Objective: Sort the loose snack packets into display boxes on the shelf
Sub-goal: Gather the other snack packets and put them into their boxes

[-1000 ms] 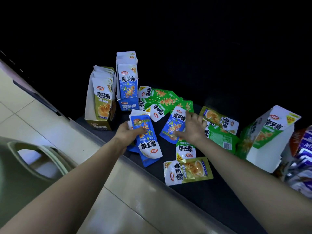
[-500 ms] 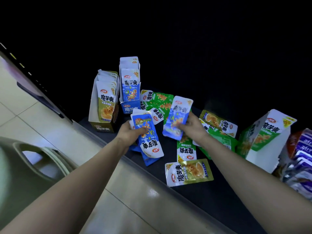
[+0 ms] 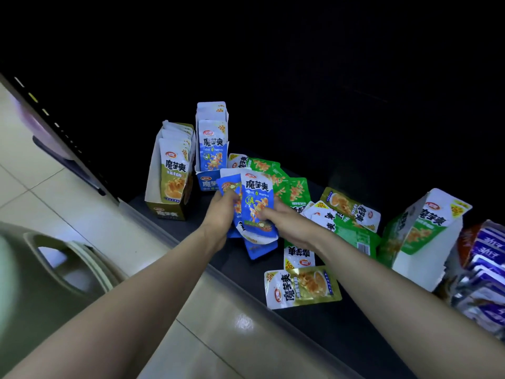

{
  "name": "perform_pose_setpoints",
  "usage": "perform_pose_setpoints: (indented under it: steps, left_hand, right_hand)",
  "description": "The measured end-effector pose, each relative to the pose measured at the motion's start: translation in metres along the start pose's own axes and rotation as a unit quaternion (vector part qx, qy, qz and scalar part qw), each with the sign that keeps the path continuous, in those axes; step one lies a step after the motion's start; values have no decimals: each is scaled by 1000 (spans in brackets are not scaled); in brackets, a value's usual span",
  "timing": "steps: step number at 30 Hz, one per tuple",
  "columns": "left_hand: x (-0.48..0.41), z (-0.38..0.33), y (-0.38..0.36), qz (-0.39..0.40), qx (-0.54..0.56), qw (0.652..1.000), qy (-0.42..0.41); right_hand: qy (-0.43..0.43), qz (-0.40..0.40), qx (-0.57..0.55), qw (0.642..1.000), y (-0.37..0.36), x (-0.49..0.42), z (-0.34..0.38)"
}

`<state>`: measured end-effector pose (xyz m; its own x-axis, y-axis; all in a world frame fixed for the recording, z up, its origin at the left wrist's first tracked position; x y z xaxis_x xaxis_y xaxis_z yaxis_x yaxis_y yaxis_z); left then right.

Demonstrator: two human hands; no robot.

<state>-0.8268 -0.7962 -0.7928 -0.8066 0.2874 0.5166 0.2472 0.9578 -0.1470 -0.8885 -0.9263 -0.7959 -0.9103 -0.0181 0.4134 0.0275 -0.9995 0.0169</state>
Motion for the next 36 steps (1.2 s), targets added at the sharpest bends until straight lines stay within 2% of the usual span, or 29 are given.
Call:
perform_pose_setpoints:
  steps: [3,6,8,10,12,14,15,16,18,19,20,21,23,26,31,36]
  left_hand:
    - [3,-6,1,24,37,998,-33]
    - [2,-6,9,6,-1,998,-69]
    - [1,-4,14,-17,-22,997,-70]
    - [-4,-6,17,-44,-103,990,-91]
    - [-5,-11,17,-77,-208,971,-95]
    - [-3,-20,23,-116,-212,964,-110]
    - [0,-24,29,-146,-235,950,-147]
    - [1,-24,38,-178,-303,915,-199]
    - [1,-24,60,-247,-464,797,-297]
    - [-4,-19,72,-264,-522,749,-311]
    - [-5,-16,81,-270,-566,716,-306]
    - [-11,-10,90,-266,-600,702,-276]
    - [-15,-4,99,-245,-635,694,-234]
    - [-24,0,102,-241,-639,681,-264]
    - [-33,-4,105,-236,-576,740,-256]
    - [-27,-6,107,-227,-565,747,-266]
  right_hand:
    - [18,20,9,1000,-3,-6,2]
    - [31,57,31,997,-10,-9,6]
    - [33,48,4,998,-13,-15,4]
    - [17,43,-64,997,-20,-19,7]
    - [33,51,-71,996,-25,-23,7]
    - [54,35,-70,995,-23,-25,9]
    - [62,24,-69,995,-21,-27,12]
    - [72,13,-67,995,-19,-30,15]
    - [83,-12,-62,995,-15,-39,25]
    - [91,-30,-53,994,-14,-45,30]
    - [98,-46,-44,993,-15,-51,34]
    - [105,-55,-36,992,-17,-56,38]
    - [117,-59,-16,991,-23,-68,42]
    - [130,-41,18,990,-36,-80,46]
    - [121,-23,93,988,-42,-93,41]
    - [134,-39,93,986,-30,-73,42]
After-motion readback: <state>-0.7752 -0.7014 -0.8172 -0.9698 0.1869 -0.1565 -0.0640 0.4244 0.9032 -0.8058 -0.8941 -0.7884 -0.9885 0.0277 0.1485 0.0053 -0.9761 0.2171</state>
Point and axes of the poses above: each hand's wrist, its own x-axis away from the middle knuckle, its own y-axis out of the back of the hand, z = x × y, the point moved 2 cm from there along -x, towards the middle knuckle, and after that the axes turned 3 degrees about y, right-handed, at the moved point
